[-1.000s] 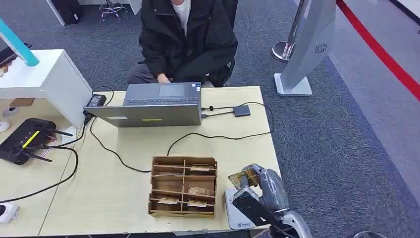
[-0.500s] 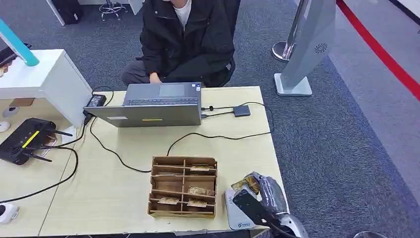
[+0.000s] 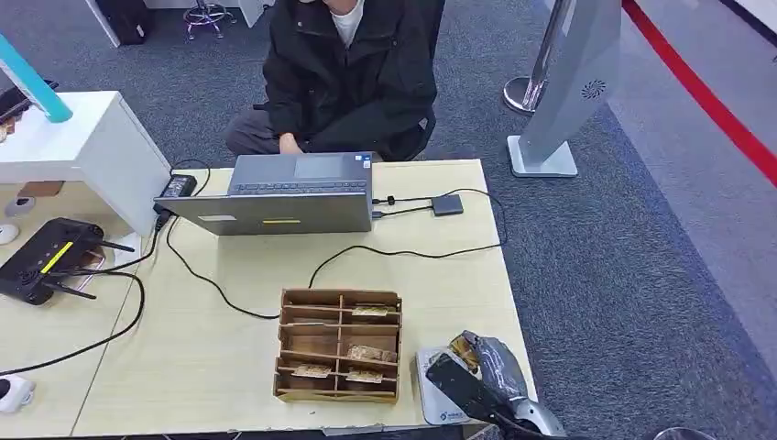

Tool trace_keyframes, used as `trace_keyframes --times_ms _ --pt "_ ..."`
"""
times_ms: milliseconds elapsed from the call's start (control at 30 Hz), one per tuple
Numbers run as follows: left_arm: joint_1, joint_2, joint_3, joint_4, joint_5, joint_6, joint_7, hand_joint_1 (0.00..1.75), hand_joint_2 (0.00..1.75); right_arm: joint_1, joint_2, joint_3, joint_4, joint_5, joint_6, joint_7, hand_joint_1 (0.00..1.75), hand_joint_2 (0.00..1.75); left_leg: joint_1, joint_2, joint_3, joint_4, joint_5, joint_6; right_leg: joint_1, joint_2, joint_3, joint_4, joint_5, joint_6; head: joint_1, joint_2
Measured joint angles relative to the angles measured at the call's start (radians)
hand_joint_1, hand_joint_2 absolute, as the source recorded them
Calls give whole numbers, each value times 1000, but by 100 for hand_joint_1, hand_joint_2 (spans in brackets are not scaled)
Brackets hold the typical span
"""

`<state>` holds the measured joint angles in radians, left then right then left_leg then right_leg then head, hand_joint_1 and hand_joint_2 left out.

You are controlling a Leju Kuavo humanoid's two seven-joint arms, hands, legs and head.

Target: Pass the card to the sensor for recognition and then transmit it.

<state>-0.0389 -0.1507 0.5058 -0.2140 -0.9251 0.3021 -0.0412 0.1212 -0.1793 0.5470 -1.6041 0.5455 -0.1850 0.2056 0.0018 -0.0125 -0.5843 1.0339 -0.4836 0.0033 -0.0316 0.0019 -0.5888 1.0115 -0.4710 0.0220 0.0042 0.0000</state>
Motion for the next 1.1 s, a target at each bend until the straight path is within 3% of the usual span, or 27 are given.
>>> trace_keyframes --times_ms 1100 --pt "1 0 5 0 -8 20 1 0 0 -69 -26 63 117 34 18 51 175 175 0 0 4 0 0 0 0 0 4 0 0 0 0 0"
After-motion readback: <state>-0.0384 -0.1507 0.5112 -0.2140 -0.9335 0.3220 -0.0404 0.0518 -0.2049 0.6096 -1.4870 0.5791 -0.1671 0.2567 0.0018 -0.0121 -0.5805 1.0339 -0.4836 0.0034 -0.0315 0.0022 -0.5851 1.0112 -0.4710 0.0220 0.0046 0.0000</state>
